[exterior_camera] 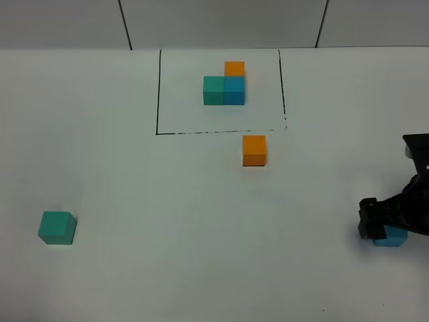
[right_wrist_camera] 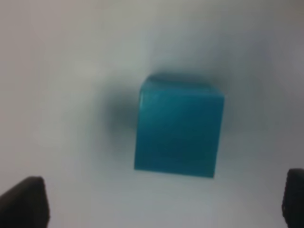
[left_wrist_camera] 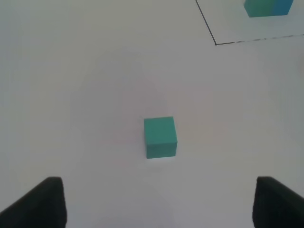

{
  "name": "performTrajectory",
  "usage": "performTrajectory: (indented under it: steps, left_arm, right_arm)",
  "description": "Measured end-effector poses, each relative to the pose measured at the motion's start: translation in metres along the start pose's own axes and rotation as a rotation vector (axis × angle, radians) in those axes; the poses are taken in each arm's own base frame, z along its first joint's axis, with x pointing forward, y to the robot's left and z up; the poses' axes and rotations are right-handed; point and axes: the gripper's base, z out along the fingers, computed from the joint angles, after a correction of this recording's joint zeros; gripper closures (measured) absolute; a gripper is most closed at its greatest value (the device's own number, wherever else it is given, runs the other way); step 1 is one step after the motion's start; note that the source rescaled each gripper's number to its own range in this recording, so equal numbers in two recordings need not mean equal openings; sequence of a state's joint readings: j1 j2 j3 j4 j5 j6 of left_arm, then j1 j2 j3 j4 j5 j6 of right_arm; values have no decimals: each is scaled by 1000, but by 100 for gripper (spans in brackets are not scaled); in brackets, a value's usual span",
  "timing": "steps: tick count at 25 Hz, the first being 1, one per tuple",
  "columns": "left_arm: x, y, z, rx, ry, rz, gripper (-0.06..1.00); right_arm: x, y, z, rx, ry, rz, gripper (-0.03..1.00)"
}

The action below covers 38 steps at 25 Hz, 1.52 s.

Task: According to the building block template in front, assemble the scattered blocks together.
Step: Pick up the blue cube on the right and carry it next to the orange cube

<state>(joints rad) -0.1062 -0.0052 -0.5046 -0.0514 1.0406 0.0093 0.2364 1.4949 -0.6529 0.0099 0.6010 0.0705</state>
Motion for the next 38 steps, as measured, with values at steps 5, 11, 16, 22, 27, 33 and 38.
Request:
performTrajectory:
  steps: [5, 11, 16, 22, 27, 33, 38]
  left_arm:
    - [0, 0, 0, 0, 0, 0, 16]
    - [0, 0, 0, 0, 0, 0, 16]
    - [0, 0, 0, 0, 0, 0, 16]
    - [0, 0, 0, 0, 0, 0, 16]
    - [0, 0, 0, 0, 0, 0, 16]
    - [0, 0, 0, 0, 0, -1, 16]
    - [0, 0, 0, 0, 0, -1, 16]
  right_arm:
    - [-5, -4, 22, -7, 13, 35, -2]
    - [-5, -8, 35, 0, 49, 52, 6]
    - [-6, -9, 40, 0, 49, 51, 22]
    - [-7, -9, 40, 1, 45, 106, 82]
    - [-8, -8, 40, 1, 40, 152, 95]
    - [-22, 22, 17, -25, 35, 157, 95]
    - [-26, 90, -4, -66, 25, 117, 95]
